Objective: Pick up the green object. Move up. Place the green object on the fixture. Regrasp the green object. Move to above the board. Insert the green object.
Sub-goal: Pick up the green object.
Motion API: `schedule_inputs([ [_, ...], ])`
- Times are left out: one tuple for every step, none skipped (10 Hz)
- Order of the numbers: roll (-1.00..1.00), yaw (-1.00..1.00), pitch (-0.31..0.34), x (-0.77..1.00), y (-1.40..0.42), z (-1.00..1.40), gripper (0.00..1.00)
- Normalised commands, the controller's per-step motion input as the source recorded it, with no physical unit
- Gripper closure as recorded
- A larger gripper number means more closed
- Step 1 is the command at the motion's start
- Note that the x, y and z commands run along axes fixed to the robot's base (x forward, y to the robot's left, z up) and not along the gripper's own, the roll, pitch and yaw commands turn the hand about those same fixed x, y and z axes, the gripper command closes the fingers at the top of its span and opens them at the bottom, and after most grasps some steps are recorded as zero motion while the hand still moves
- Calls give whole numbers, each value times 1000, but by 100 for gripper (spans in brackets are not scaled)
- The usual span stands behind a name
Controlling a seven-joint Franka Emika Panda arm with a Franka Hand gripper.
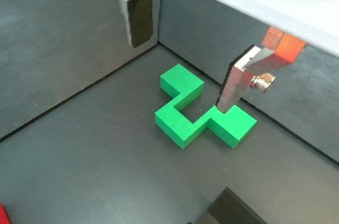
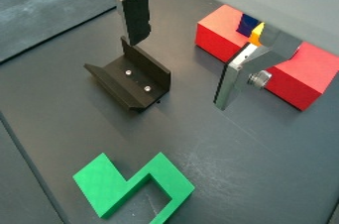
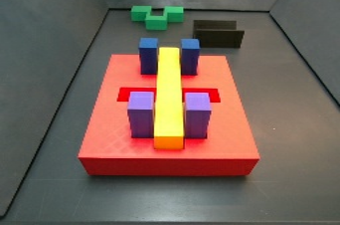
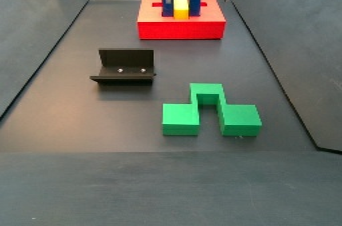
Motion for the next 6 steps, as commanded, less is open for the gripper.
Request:
schedule_inputs([
  [60, 0, 0, 0, 0, -40, 0],
  [106, 0, 0, 0, 0, -114, 0],
  [176, -111, 0, 0, 54, -134, 0],
  [134, -180, 39, 83, 334, -114, 0],
  [166, -189, 87, 114, 360, -97, 0],
  [111, -206, 70, 0, 406, -180, 0],
])
